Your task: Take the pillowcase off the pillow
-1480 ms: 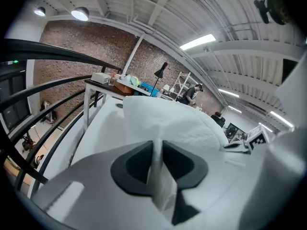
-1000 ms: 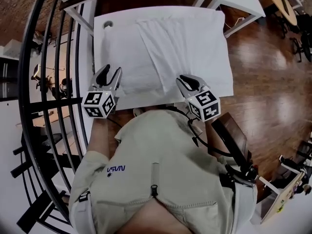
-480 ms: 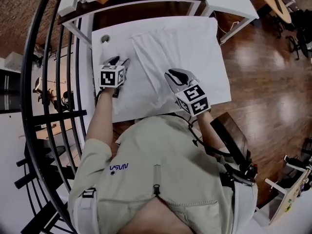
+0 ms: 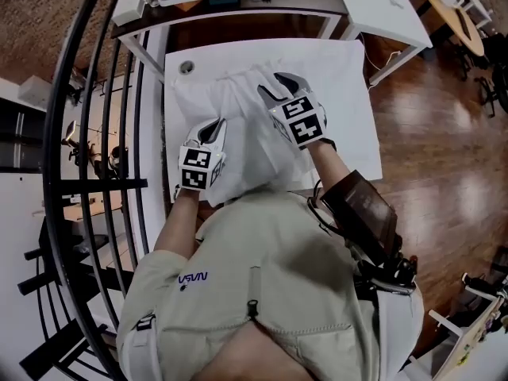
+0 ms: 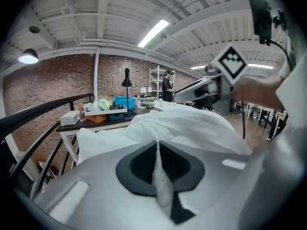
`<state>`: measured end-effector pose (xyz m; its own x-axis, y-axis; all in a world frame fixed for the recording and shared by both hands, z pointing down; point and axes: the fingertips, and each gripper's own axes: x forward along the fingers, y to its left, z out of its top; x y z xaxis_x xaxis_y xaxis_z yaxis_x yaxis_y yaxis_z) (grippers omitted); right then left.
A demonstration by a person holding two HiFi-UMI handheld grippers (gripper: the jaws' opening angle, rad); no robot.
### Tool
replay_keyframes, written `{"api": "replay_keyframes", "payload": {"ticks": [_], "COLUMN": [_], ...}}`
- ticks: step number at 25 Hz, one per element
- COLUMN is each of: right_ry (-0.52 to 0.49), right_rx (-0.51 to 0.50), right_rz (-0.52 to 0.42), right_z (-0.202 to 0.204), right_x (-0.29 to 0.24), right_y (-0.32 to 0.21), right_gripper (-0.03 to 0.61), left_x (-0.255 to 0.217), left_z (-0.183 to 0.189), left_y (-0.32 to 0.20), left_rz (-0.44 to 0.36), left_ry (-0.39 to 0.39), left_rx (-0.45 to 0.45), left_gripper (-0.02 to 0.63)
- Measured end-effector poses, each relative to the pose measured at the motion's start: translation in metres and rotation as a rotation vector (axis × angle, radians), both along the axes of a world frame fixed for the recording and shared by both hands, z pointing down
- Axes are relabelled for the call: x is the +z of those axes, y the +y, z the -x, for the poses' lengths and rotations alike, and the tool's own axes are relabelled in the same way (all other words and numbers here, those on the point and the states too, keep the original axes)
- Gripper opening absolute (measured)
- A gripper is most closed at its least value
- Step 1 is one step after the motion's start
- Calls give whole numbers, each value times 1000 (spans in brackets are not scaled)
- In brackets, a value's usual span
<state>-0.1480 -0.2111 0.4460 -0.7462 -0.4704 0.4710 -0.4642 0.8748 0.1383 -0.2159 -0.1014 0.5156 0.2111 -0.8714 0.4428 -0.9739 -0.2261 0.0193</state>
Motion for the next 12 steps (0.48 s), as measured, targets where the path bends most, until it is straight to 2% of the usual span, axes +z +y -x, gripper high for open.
{"api": "replay_keyframes", "payload": {"ticks": [5,9,10,11,12], "right_ry": [145,326,353,364,358], "right_rx": [-31,-89,-83,-63,-34], "right_rz": [14,135,101,51,13], "right_z": [38,48,48,47,45], "right_x": [15,69,71,67,61], "right_y": [-31,-26,-29,-35,-43], "right_gripper": [217,219,183,43,24], "left_x": [-20,-36,-38,-40,-43], "left_z": [-19,-29,-30,-30,-28], "left_y": [29,40,43,45,47], "left_rz": [-90,-136,-139,-143,-148], "left_ry": [11,-9,-22,-35,-46], "left_rx": [9,30,36,39,40], "left_gripper": [17,17,15,15,15]}}
